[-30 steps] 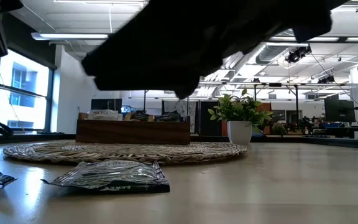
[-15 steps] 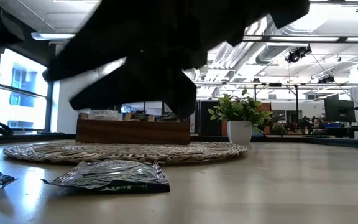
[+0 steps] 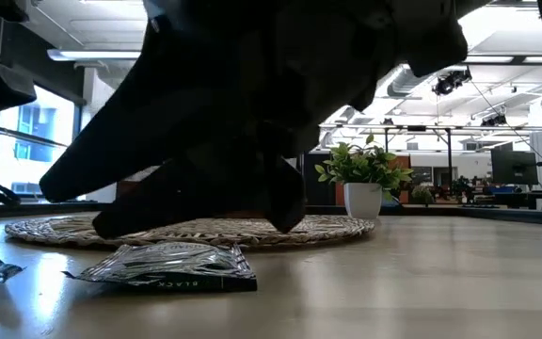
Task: Pick & Place Tea
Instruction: Put the violet tea packet into the right compartment of the wooden organizer
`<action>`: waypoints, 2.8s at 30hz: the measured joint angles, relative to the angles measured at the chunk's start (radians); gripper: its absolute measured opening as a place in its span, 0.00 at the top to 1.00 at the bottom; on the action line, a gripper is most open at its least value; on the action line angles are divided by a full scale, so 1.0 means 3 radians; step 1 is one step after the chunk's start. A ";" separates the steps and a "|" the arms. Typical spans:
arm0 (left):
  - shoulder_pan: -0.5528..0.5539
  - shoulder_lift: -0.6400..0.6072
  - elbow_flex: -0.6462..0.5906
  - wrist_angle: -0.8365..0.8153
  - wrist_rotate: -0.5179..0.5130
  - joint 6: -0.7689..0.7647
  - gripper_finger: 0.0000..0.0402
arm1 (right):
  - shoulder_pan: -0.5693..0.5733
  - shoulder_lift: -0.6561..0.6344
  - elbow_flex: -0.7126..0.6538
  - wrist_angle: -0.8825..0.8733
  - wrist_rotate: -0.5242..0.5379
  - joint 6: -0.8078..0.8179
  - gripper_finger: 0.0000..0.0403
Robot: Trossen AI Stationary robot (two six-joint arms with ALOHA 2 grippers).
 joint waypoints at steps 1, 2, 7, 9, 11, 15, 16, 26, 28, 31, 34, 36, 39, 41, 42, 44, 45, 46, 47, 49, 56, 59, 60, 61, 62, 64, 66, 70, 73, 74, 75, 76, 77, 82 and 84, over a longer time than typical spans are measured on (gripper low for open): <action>0.0000 0.0000 0.0000 -0.0010 0.0000 0.0000 0.61 | 0.0001 -0.0001 0.0000 -0.0012 -0.0057 0.0001 0.65; 0.0000 -0.0001 0.0000 -0.0013 -0.0001 0.0000 0.61 | -0.0004 -0.0005 0.0001 -0.0013 -0.0131 0.0001 0.65; 0.0000 -0.0079 0.0000 -0.0070 0.0023 0.0173 0.61 | -0.0022 -0.0076 0.0001 0.0040 -0.0540 -0.0235 0.65; -0.0001 -0.0123 0.0001 -0.0076 0.0027 0.0269 0.61 | -0.0021 -0.0108 0.0004 0.0041 -0.0592 -0.0286 0.65; -0.0022 -0.0177 0.0000 -0.0071 0.0026 0.0328 0.61 | -0.0021 -0.0125 0.0004 0.0000 -0.0640 -0.0290 0.65; -0.0082 -0.0202 0.0001 -0.0084 0.0035 0.0374 0.61 | -0.0020 -0.0162 0.0002 -0.0002 -0.0750 -0.0323 0.65; -0.0112 -0.0202 0.0001 -0.0083 0.0030 0.0375 0.61 | -0.0018 -0.0167 0.0003 0.0000 -0.0769 -0.0335 0.65; -0.0375 -0.0202 0.0001 0.0180 0.0113 0.0604 0.61 | -0.0013 -0.0167 0.0001 -0.0086 -0.0761 -0.0323 0.65; -0.0373 -0.0202 0.0001 0.0282 0.0221 0.0671 0.61 | -0.0013 -0.0167 0.0001 -0.0095 -0.0716 -0.0323 0.65; -0.0360 -0.0185 0.0001 0.0410 0.0305 0.0792 0.61 | -0.0013 -0.0167 0.0001 -0.0094 -0.0624 -0.0324 0.65; -0.0297 -0.0114 -0.0034 0.0545 0.0385 0.0908 0.61 | -0.0014 -0.0167 0.0001 -0.0117 -0.0587 -0.0324 0.65; -0.0265 -0.0109 -0.0124 0.0699 0.0401 0.0950 0.61 | -0.0013 -0.0167 0.0001 -0.0126 -0.0512 -0.0324 0.65; -0.0196 -0.0111 -0.0282 0.0938 0.0515 0.0960 0.61 | -0.0014 -0.0167 0.0001 -0.0161 -0.0470 -0.0324 0.65; -0.0137 -0.0115 -0.0374 0.0946 0.0565 0.0928 0.61 | -0.0014 -0.0167 0.0001 -0.0160 -0.0468 -0.0324 0.65; -0.0104 -0.0128 -0.0408 0.0966 0.0556 0.0908 0.61 | -0.0014 -0.0167 0.0001 -0.0159 -0.0468 -0.0324 0.65; -0.0056 -0.0137 -0.0475 0.0978 0.0565 0.0857 0.61 | -0.0022 -0.0167 0.0001 -0.0167 -0.0469 -0.0324 0.65; -0.0040 -0.0136 -0.0501 0.0990 0.0558 0.0844 0.61 | -0.0022 -0.0167 0.0001 -0.0170 -0.0469 -0.0324 0.65; -0.0024 -0.0137 -0.0509 0.0989 0.0561 0.0835 0.61 | -0.0022 -0.0167 0.0001 -0.0169 -0.0466 -0.0324 0.65; -0.0022 -0.0137 -0.0517 0.0996 0.0556 0.0831 0.61 | -0.0022 -0.0167 0.0001 -0.0170 -0.0441 -0.0329 0.65; -0.0022 -0.0133 -0.0521 0.1008 0.0475 0.0853 0.61 | -0.0022 -0.0167 0.0001 -0.0178 -0.0288 -0.0330 0.65; -0.0031 -0.0125 -0.0532 0.1117 0.0296 0.0905 0.61 | -0.0047 -0.0163 0.0001 -0.0424 0.0070 -0.0111 0.65; -0.0027 -0.0122 -0.0533 0.1129 0.0283 0.0949 0.61 | -0.0052 -0.0162 0.0001 -0.0518 0.0062 0.0159 0.65; -0.0027 -0.0122 -0.0533 0.1132 0.0276 0.0950 0.61 | -0.0051 -0.0162 0.0001 -0.0538 0.0053 0.0210 0.65; -0.0027 -0.0121 -0.0533 0.1136 0.0260 0.0951 0.61 | -0.0051 -0.0161 0.0001 -0.0552 0.0048 0.0249 0.65; -0.0027 -0.0121 -0.0534 0.1145 0.0235 0.0956 0.61 | -0.0051 -0.0161 0.0001 -0.0550 0.0032 0.0270 0.65; -0.0027 -0.0119 -0.0535 0.1175 0.0180 0.0989 0.61 | -0.0051 -0.0161 0.0001 -0.0533 -0.0015 0.0292 0.65; -0.0023 -0.0120 -0.0539 0.1236 0.0139 0.1105 0.61 | -0.0051 -0.0162 0.0001 -0.0519 -0.0048 0.0298 0.65; 0.0093 -0.0114 -0.0542 0.1368 0.0199 0.1368 0.61 | -0.0051 -0.0161 0.0001 -0.0501 -0.0100 0.0399 0.65; 0.0250 -0.0114 -0.0542 0.1419 0.0283 0.1490 0.61 | -0.0052 -0.0161 0.0001 -0.0559 -0.0186 0.0475 0.65; 0.0298 -0.0114 -0.0542 0.1436 0.0287 0.1540 0.61 | -0.0052 -0.0161 0.0001 -0.0584 -0.0210 0.0511 0.65; 0.0341 -0.0113 -0.0542 0.1449 0.0287 0.1584 0.61 | -0.0051 -0.0161 0.0001 -0.0629 -0.0224 0.0562 0.65; 0.0384 -0.0113 -0.0542 0.1467 0.0307 0.1625 0.61 | -0.0047 -0.0161 0.0001 -0.0694 -0.0234 0.0610 0.65; 0.0421 -0.0112 -0.0542 0.1488 0.0316 0.1654 0.61 | -0.0044 -0.0161 0.0001 -0.0768 -0.0234 0.0640 0.65; 0.0575 -0.0109 -0.0542 0.1516 0.0391 0.1658 0.61 | -0.0043 -0.0175 0.0010 -0.1064 -0.0214 0.0721 0.65; 0.0607 -0.0108 -0.0542 0.1519 0.0400 0.1670 0.61 | -0.0043 -0.0175 0.0010 -0.1039 -0.0261 0.0708 0.65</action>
